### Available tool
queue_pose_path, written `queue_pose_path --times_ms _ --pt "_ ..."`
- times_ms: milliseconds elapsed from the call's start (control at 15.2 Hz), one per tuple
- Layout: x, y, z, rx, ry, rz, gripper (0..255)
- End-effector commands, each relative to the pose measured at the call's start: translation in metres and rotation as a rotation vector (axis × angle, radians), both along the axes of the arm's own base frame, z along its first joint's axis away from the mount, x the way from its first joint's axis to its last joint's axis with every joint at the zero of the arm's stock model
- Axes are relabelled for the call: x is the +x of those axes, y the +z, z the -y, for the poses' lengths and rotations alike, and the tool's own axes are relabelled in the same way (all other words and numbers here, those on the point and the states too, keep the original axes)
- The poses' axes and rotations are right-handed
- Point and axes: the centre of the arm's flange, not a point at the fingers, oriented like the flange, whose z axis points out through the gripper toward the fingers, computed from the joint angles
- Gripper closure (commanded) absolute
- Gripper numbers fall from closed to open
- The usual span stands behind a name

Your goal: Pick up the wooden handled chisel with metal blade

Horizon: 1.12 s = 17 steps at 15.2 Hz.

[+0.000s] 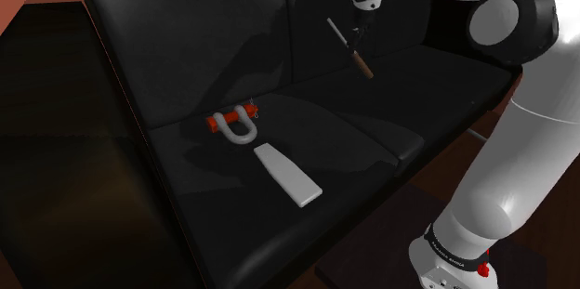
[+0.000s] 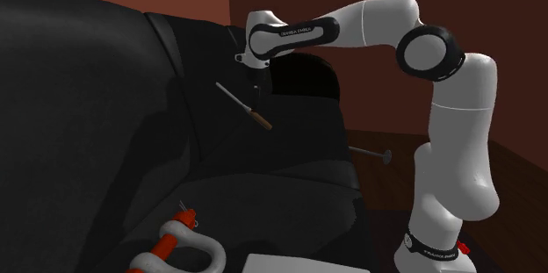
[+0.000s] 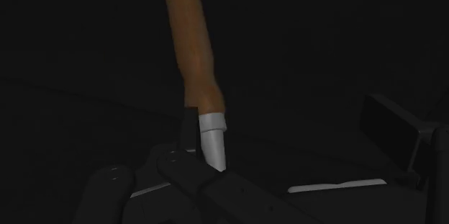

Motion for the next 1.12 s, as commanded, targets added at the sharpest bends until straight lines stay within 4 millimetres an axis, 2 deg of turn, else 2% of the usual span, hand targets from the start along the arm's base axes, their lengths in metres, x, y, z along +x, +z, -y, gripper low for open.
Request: queue_pose_path --times_ms 0,132,594,726,792,1056 --pt "0.016 0.007 0.021 -0.012 0.0 0.019 0" --pt "0.027 0.013 0.038 -0.022 -0.001 0.037 0" --pt "0.027 -0.024 0.038 -0.022 -0.001 0.037 0" --pt "0.027 -0.027 0.038 -0.022 -0.001 0.037 0" --pt "0.027 -0.027 0.038 -0.022 -0.001 0.037 255" --pt "0.027 -0.026 0.038 -0.022 -0.001 0.037 255"
